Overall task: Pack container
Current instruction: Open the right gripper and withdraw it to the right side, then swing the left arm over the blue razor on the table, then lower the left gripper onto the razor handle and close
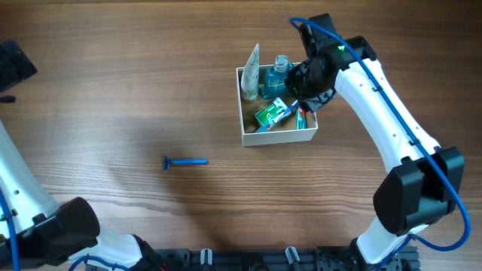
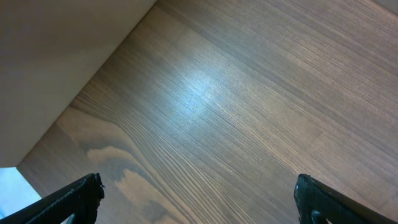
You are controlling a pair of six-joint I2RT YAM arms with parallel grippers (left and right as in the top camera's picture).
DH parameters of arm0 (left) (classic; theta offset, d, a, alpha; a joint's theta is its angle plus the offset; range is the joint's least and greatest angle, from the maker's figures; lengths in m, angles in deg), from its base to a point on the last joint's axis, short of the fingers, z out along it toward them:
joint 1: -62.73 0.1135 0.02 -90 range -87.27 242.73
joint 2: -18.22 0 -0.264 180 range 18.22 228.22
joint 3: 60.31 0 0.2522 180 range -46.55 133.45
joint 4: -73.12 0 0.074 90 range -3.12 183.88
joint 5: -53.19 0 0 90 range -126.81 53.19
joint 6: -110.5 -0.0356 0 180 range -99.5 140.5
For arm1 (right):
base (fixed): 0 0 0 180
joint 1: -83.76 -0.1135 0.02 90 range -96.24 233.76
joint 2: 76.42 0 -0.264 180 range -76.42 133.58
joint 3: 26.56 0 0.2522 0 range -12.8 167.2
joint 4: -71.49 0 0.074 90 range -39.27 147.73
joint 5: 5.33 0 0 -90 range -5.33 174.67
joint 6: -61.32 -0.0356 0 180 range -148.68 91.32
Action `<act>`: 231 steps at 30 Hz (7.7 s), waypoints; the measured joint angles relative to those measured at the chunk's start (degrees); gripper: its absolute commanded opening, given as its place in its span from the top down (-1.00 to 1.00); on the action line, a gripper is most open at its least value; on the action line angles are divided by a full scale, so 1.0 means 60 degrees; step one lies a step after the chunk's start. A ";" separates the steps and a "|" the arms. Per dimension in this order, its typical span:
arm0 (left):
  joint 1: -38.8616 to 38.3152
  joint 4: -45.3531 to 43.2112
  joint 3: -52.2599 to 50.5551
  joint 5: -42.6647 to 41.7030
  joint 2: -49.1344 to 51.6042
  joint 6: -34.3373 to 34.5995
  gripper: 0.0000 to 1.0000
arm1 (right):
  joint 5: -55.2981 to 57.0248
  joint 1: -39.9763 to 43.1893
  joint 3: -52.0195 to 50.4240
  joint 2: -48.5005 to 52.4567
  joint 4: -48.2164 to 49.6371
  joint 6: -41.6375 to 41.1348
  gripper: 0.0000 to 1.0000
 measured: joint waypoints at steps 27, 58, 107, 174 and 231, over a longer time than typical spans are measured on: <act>0.0000 0.0000 0.0000 0.0000 0.0000 0.0004 -1.00 | 0.3399 0.4597 0.0736 -0.3606 -0.1727 0.5548 -0.99; 0.0000 0.0000 0.0000 0.0000 0.0000 0.0000 -0.99 | 0.3883 0.8193 0.0619 0.0940 0.1224 0.7231 -0.99; -0.5206 0.2218 0.0000 -0.3497 -0.0109 0.3861 -1.00 | 0.3708 0.8193 0.0619 0.0940 0.2007 0.7260 -0.99; -0.7053 -0.5577 -1.2346 -0.2543 -0.2805 1.5209 -0.91 | 0.3705 0.8193 0.0619 0.0940 0.2011 0.7260 -0.99; -0.6288 -0.8029 -1.4109 -0.3410 -0.2528 1.5755 -0.74 | 0.3705 0.8193 0.0619 0.0940 0.2011 0.7260 -0.99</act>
